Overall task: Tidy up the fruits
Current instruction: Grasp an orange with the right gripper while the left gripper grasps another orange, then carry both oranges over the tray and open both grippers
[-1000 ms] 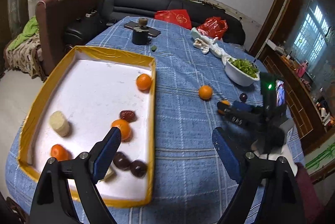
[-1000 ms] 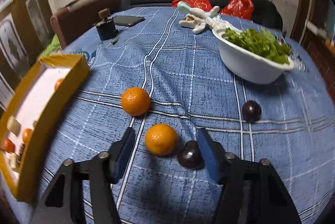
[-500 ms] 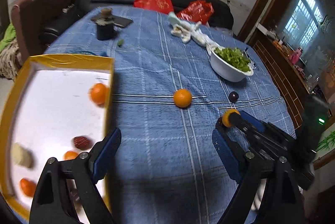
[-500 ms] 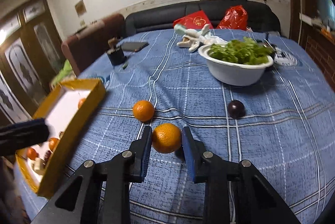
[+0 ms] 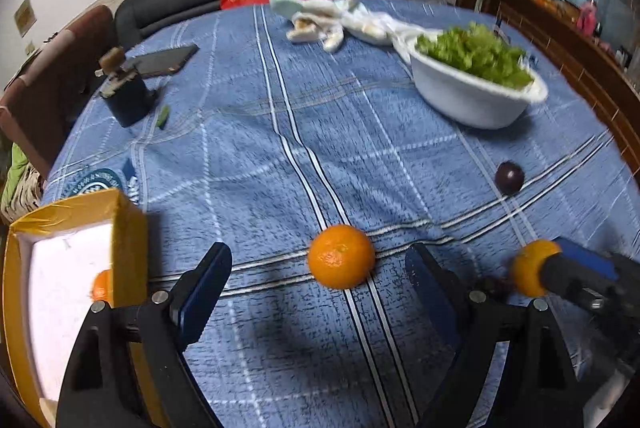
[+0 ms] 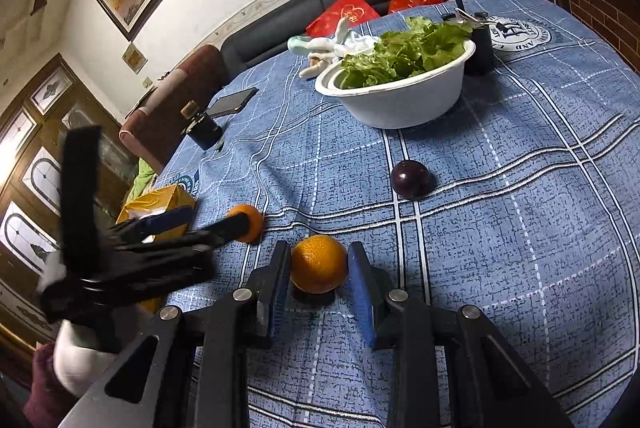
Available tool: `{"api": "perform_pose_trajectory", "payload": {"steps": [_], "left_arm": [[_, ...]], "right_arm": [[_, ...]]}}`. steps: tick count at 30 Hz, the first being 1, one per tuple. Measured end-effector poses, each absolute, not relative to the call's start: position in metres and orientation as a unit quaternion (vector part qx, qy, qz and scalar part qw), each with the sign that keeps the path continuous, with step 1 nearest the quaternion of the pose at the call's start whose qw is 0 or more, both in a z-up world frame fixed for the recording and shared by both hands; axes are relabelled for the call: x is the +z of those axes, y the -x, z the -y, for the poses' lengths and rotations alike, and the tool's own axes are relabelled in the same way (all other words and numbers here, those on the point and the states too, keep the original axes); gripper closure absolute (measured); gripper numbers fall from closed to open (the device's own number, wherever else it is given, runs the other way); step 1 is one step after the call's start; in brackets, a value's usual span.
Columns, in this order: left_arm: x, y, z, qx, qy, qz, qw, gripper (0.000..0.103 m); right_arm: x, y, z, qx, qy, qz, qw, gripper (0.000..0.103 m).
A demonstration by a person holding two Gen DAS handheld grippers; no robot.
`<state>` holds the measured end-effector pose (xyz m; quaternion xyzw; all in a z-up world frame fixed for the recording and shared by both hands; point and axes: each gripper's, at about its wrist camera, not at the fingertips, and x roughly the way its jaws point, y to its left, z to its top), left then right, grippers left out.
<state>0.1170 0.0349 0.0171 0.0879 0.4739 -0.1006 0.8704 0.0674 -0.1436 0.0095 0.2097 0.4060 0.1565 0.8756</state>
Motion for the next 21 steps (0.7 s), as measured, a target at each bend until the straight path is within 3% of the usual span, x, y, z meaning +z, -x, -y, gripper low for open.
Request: {"api": "perform_pose_trajectory", "payload": {"steps": [2,3,4,5,12,21], "left_arm": [[0.01,-0.118,-0.033,-0.107,-0.09,-0.485,0.863,0.018],[0.008,-0.117,-0.033,-0.107,-0.09,-0.485,0.863,0.032],[0.006,-0.116,-0.033,-0.109,-0.09,-0.489,0.861,0.061],[0.004,-0.116,-0.034,-0.114,-0.084,-0.497,0.856,0.07],[0.019,-0.092,-0.052,-0.107,-0.033,-0.484,0.868,0.069],[0.077,-0.008,-0.124,-0.088,0.068,-0.423,0.899,0.069]], "right_arm": [[0.01,-0.067,0.142,0.159,-0.207,-0.405,0.876,0.07],[0.011,-0.066,0.14,0.161,-0.206,-0.405,0.876,0.07],[0.01,-0.067,0.139,0.163,-0.204,-0.405,0.876,0.07],[0.01,-0.067,0.138,0.164,-0.203,-0.406,0.876,0.07],[0.01,-0.066,0.134,0.178,-0.204,-0.404,0.874,0.07],[0.008,-0.065,0.123,0.237,-0.229,-0.406,0.852,0.07]]}}
